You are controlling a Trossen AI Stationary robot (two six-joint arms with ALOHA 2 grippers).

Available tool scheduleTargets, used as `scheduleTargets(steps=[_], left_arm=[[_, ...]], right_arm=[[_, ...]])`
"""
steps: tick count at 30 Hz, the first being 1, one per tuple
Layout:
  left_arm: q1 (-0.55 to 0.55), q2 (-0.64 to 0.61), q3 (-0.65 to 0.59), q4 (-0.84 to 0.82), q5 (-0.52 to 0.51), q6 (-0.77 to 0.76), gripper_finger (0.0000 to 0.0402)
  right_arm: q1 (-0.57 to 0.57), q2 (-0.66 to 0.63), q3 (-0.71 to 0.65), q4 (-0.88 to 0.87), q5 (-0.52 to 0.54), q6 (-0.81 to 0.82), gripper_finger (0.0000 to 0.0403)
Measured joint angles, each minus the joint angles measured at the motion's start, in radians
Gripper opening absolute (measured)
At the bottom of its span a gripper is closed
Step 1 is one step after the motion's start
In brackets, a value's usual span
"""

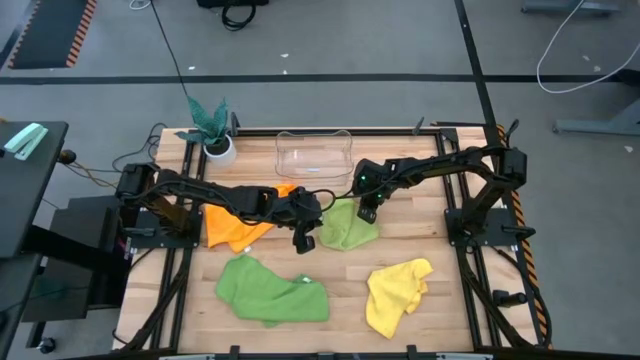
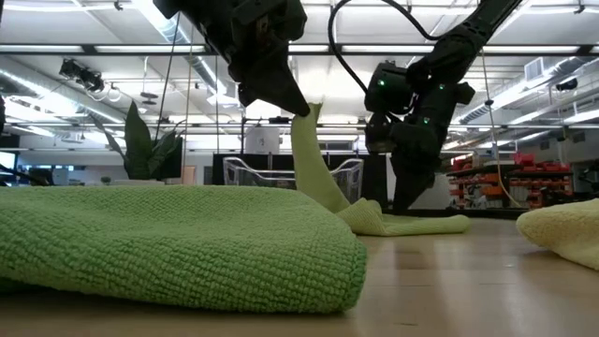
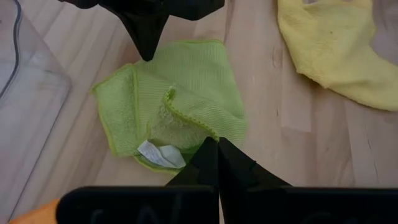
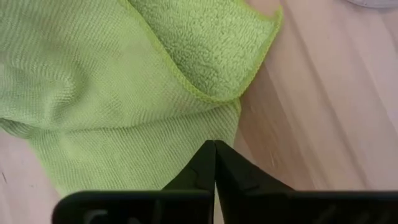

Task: Fold microfiber towels
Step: Fold the light green microfiber cloth

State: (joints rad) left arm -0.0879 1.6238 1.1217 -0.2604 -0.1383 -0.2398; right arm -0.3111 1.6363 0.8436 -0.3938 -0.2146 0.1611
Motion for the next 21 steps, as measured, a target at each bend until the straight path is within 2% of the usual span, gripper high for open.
scheduleTargets(steps=[8, 11, 16, 21], left_arm=[[0.007, 0.000, 0.000, -0.005, -0.045, 0.019, 0.0001], [0.007, 0.000, 0.000, -0.009, -0.045, 0.015, 0.0001], [-0.015, 0.000, -0.001, -0.053, -0.046, -0.017, 0.0001], [-0.052, 0.000, -0.001, -0.120, -0.108, -0.079, 0.0001]], right_arm=[[0.041, -0.005, 0.000, -0.063, 0.002, 0.000, 0.0004], [0.064, -0.012, 0.000, -0.077, 0.040, -0.001, 0.0004], [0.047, -0.018, -0.001, -0.036, 0.083, -0.026, 0.0028], [-0.001, -0.018, -0.001, -0.026, 0.084, -0.060, 0.0060]])
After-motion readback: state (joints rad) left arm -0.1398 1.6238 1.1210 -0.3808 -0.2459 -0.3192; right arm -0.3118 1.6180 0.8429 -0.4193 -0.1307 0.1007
